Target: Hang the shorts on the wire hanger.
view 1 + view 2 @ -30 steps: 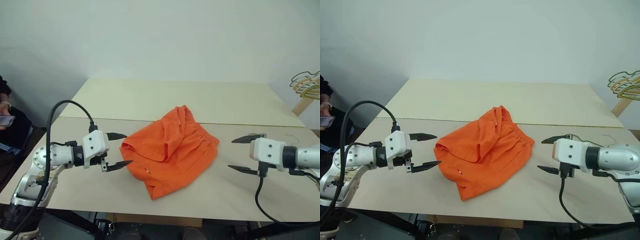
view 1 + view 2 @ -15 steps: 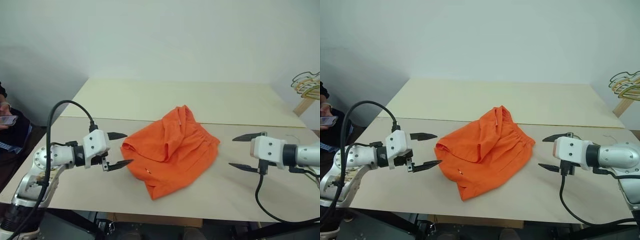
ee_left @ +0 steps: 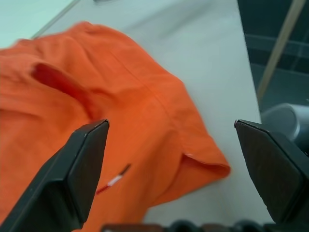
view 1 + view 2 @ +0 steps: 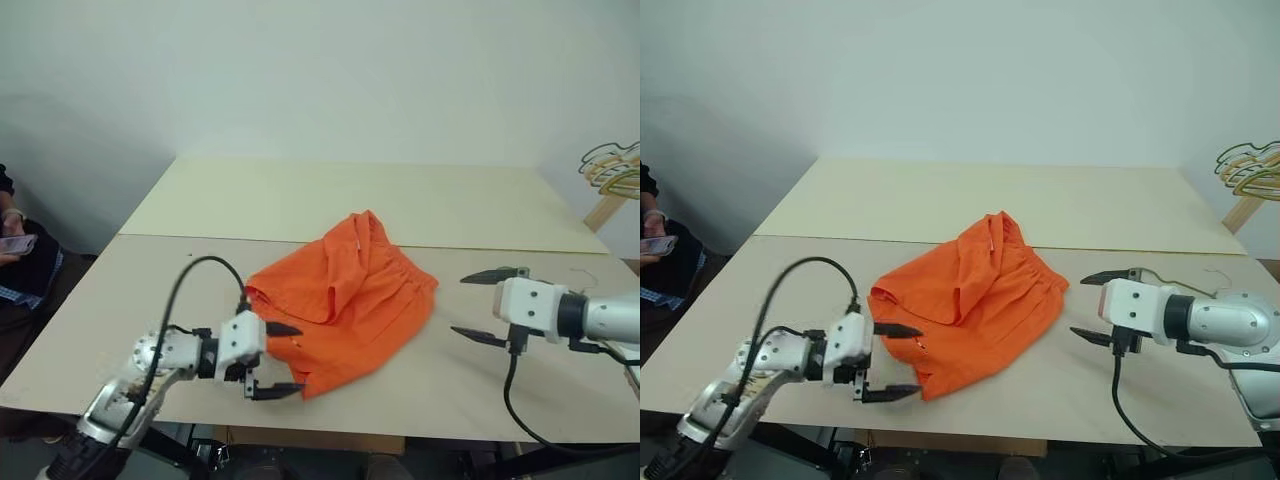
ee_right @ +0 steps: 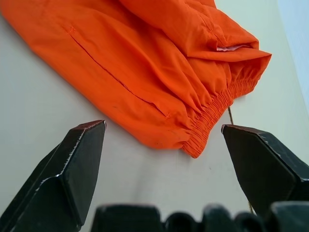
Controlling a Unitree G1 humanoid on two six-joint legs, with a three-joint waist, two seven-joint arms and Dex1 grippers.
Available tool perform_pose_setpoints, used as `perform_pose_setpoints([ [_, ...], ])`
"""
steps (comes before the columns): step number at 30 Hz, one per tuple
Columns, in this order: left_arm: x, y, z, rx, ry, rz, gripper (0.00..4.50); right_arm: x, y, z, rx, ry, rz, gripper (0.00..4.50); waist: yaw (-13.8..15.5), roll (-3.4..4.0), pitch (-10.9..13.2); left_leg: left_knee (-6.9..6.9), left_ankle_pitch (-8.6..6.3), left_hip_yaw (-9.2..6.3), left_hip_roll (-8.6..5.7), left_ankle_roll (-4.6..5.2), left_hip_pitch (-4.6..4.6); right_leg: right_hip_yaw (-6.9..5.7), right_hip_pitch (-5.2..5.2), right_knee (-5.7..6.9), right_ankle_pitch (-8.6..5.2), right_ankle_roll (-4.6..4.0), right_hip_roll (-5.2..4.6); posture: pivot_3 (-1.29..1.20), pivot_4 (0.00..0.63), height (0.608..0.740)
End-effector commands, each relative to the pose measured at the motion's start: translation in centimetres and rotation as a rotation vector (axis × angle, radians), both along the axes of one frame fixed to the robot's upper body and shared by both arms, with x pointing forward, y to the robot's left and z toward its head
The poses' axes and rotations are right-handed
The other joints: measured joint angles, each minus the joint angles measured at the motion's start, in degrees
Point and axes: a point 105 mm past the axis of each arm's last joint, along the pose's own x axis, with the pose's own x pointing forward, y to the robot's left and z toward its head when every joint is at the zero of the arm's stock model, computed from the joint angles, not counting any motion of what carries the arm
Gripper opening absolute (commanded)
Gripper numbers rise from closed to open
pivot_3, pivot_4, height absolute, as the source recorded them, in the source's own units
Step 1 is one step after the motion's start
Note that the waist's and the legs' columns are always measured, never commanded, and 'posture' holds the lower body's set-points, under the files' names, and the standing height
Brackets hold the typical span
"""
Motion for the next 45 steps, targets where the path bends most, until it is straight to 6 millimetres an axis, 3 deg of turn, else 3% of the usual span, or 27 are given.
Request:
perform_pose_setpoints([
  [1,0.1,-0.8,0.1,0.034,-0.067,-0.047,4.50,0.1,0.0,1.2,-0.005,-0.056,-0.013,4.46,-0.1,0.01,0.0,0.00,0.00,0.00,0.00,0.00,0.00,0.00,0.00,0.00,0.00,0.00,0.00,-0.09,0.000,0.740],
  [13,0.9,-2.7,-3.0,0.204,-0.160,-0.017,4.50,0.3,0.4,1.7,0.003,-0.071,-0.017,4.46,-0.2,0.03,0.0,0.00,-0.01,0.00,0.00,0.01,-0.01,0.04,-0.01,-0.02,0.00,0.00,0.02,-0.10,0.000,0.740],
  [16,0.9,-2.8,-3.4,0.221,-0.156,-0.047,3.95,0.4,0.5,1.8,0.005,-0.078,-0.019,4.50,-0.2,0.05,0.0,0.00,-0.01,-0.01,-0.01,0.02,0.00,0.05,0.00,-0.02,0.00,0.00,0.02,-0.10,0.000,0.740],
  [22,1.3,-2.6,-4.1,0.270,-0.168,-0.077,1.98,0.5,0.3,1.9,0.004,-0.085,-0.025,4.50,-0.3,0.07,-0.1,0.00,-0.01,0.00,-0.01,0.02,0.00,0.05,0.00,-0.02,0.00,0.00,0.03,-0.11,0.000,0.740],
  [28,1.9,-2.5,-3.5,0.243,-0.196,-0.057,0.17,0.9,-0.3,1.0,-0.038,-0.081,-0.042,4.50,-0.6,0.12,-0.1,0.00,-0.01,-0.01,0.00,0.02,0.00,0.06,0.00,-0.02,0.00,0.00,0.04,-0.10,0.000,0.740],
  [34,3.0,-1.2,-0.9,0.185,-0.278,0.037,0.08,3.0,-1.0,-0.7,-0.138,-0.165,-0.079,4.50,-1.3,0.12,-0.1,0.00,-0.01,-0.02,0.01,0.01,0.00,0.06,-0.01,-0.01,0.00,0.00,0.05,-0.07,0.000,0.740],
  [37,3.1,1.0,1.4,0.147,-0.298,0.100,0.08,5.0,-1.0,-1.6,-0.186,-0.259,-0.099,4.50,-1.9,0.13,-0.1,-0.01,0.00,0.00,0.07,0.00,-0.01,0.11,-0.05,0.01,0.00,0.00,0.10,-0.05,0.000,0.740],
  [40,3.1,3.0,2.9,0.134,-0.311,0.158,0.08,5.5,-0.5,-3.4,-0.245,-0.266,-0.038,4.50,-1.8,0.15,-0.1,-0.02,0.01,0.03,0.10,-0.01,0.01,0.21,-0.08,0.03,0.00,0.00,0.12,-0.03,0.000,0.740],
  [45,2.5,6.0,3.7,0.175,-0.311,0.228,0.08,5.8,1.0,-5.9,-0.270,-0.257,0.070,4.50,-1.4,0.15,-0.1,-0.03,0.00,0.06,0.10,0.00,0.02,0.22,-0.07,0.02,0.00,0.00,0.06,0.01,0.000,0.740],
])
